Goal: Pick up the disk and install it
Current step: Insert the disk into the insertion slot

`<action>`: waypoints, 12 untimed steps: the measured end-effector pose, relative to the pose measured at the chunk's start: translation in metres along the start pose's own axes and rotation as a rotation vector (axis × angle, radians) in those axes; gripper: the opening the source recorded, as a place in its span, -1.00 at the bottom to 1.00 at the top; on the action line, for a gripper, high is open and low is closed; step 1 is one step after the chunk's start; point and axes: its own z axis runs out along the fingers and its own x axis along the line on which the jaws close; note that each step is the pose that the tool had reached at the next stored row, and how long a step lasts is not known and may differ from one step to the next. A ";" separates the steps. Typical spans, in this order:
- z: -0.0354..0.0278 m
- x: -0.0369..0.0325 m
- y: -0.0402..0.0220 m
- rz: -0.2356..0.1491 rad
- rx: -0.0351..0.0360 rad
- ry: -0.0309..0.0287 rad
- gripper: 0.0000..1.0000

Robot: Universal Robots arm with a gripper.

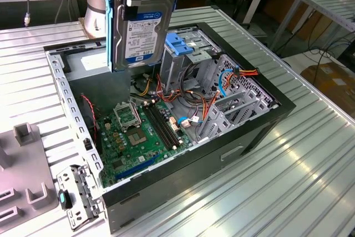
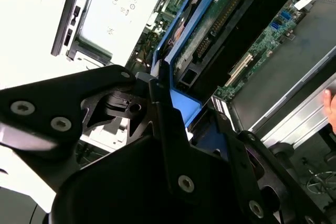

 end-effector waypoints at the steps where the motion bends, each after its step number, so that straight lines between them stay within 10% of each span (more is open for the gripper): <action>1: 0.0000 0.0011 -0.0001 0.000 0.0000 0.0000 -0.26; 12: 0.0001 0.0128 -0.0019 0.000 0.0001 0.0000 -0.26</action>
